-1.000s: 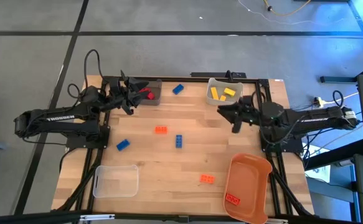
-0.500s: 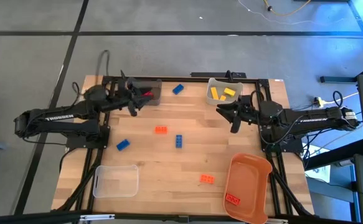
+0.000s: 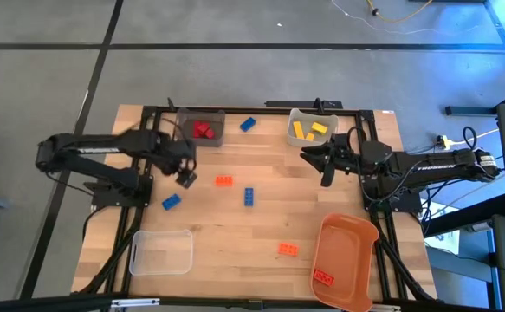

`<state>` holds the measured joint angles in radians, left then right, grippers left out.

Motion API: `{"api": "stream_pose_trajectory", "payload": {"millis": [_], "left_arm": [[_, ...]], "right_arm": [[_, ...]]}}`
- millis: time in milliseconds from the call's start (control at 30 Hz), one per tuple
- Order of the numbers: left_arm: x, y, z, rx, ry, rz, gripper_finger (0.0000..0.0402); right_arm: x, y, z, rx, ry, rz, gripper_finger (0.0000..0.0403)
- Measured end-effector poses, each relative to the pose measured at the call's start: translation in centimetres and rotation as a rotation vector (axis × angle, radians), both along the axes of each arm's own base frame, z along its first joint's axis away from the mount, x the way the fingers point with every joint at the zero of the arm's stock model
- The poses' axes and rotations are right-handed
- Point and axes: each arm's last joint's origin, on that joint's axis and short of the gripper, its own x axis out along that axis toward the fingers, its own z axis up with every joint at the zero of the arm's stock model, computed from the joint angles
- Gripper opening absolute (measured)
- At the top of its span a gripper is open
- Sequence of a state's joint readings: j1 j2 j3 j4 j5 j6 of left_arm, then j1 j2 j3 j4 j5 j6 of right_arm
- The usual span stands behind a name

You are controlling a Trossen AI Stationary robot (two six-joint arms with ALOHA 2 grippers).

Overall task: Sort & place blocks by color
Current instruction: Put the bottom left blue game piece into the transparent bin

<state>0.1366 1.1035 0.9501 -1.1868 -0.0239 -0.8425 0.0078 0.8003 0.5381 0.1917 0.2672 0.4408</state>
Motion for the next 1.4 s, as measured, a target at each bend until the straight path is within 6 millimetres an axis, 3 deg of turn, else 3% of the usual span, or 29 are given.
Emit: {"api": "stream_pose_trajectory", "payload": {"millis": [200, 533, 800, 1167, 1267, 1400], "left_arm": [[-0.3, -2.0, -4.6, -0.050, 0.184, -0.069, 0.0269], [-1.4, -3.3, -10.4, -0.145, 0.218, -0.091, 0.0269], [-1.1, -3.5, -11.4, -0.163, 0.157, -0.108, 0.0269], [-0.4, -5.1, -13.3, -0.114, 0.245, -0.222, 0.0267], [-0.4, -5.4, -13.5, -0.110, 0.255, -0.233, 0.0248], [0.0, -5.4, -13.0, -0.111, 0.226, -0.238, 0.0189]], "right_arm": [[0.0, 0.0, 0.0, 0.000, 0.003, 0.000, 0.0126], [0.0, 0.0, -0.1, 0.002, 0.005, -0.001, 0.0126], [0.2, 0.0, -0.2, -0.001, 0.013, -0.002, 0.0126], [0.6, 0.0, -0.6, -0.001, 0.035, -0.002, 0.0126], [0.6, 0.0, -0.6, -0.001, 0.038, -0.002, 0.0126], [0.6, 0.0, -0.6, -0.001, 0.037, -0.002, 0.0126]]}}
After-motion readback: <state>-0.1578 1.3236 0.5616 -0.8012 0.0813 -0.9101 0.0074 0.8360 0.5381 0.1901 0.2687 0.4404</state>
